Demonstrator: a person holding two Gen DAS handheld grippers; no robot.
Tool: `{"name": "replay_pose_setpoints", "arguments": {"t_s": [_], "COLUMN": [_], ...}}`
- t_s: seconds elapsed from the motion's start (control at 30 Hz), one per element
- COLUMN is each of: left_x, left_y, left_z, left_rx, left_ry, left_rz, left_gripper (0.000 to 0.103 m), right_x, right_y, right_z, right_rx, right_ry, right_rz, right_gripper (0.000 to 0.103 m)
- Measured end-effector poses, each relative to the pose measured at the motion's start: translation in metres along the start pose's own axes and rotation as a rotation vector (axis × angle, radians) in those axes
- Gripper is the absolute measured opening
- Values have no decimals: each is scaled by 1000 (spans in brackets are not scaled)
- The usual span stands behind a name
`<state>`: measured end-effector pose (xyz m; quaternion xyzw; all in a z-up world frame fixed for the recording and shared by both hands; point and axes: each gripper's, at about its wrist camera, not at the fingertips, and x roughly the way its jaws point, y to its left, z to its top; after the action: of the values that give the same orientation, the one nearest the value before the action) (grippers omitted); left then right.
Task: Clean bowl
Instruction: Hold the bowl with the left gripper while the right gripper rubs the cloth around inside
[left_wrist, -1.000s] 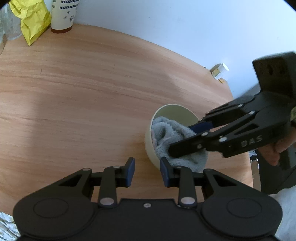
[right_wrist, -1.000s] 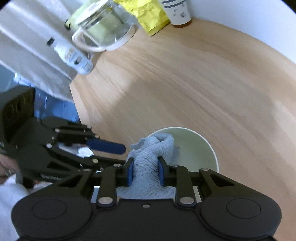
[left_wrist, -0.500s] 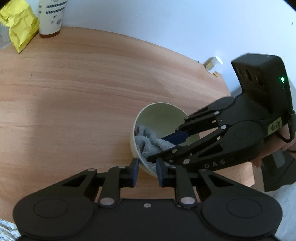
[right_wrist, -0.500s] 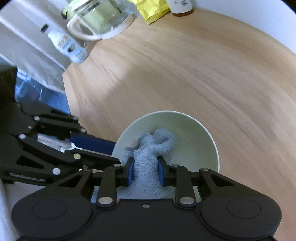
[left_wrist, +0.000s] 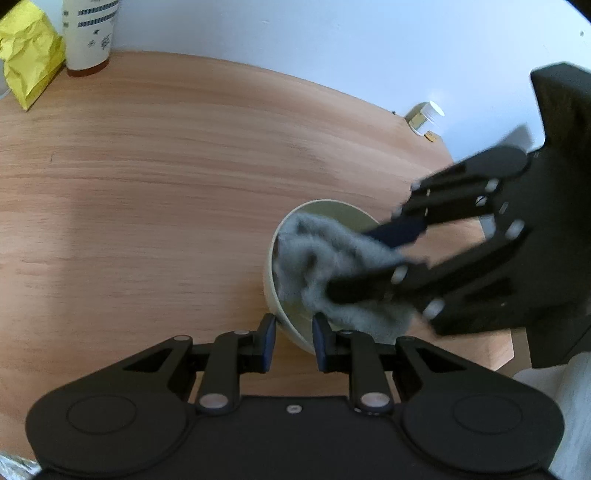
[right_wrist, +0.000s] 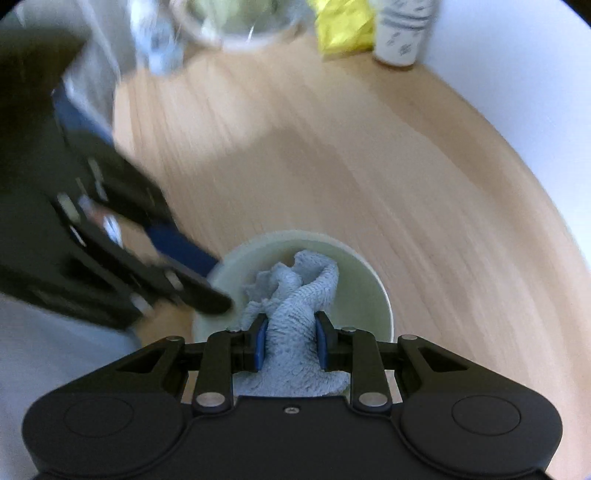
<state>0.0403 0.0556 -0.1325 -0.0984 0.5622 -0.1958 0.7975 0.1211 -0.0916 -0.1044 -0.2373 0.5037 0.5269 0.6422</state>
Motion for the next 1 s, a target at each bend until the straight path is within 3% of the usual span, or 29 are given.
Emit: {"name": "replay_pose_setpoints", "arguments": {"t_s": [0.1, 0.23, 0.47, 0.83, 1.0], "left_x": [-1, -2, -1, 4, 5], "left_y": [-1, -4, -3, -6, -3], "left_z": [2, 3, 4, 8, 7], "left_rx": [25, 60, 67, 87, 74], "left_ry": [8, 17, 32, 42, 43], "left_rz": [-1, 6, -5, 19, 17], "left_gripper": [21, 21, 22, 22, 22], "right_x": [-7, 13, 38, 48, 19], "right_y": [-9, -4, 1, 25, 29], "right_z": [-1, 3, 0, -6, -12], "right_rx": [80, 3, -16, -205, -196], "right_ry": [-93, -59, 5, 132, 60], "right_rz": [74, 50, 43, -72, -99], "right_gripper": [29, 29, 29, 29, 29]}}
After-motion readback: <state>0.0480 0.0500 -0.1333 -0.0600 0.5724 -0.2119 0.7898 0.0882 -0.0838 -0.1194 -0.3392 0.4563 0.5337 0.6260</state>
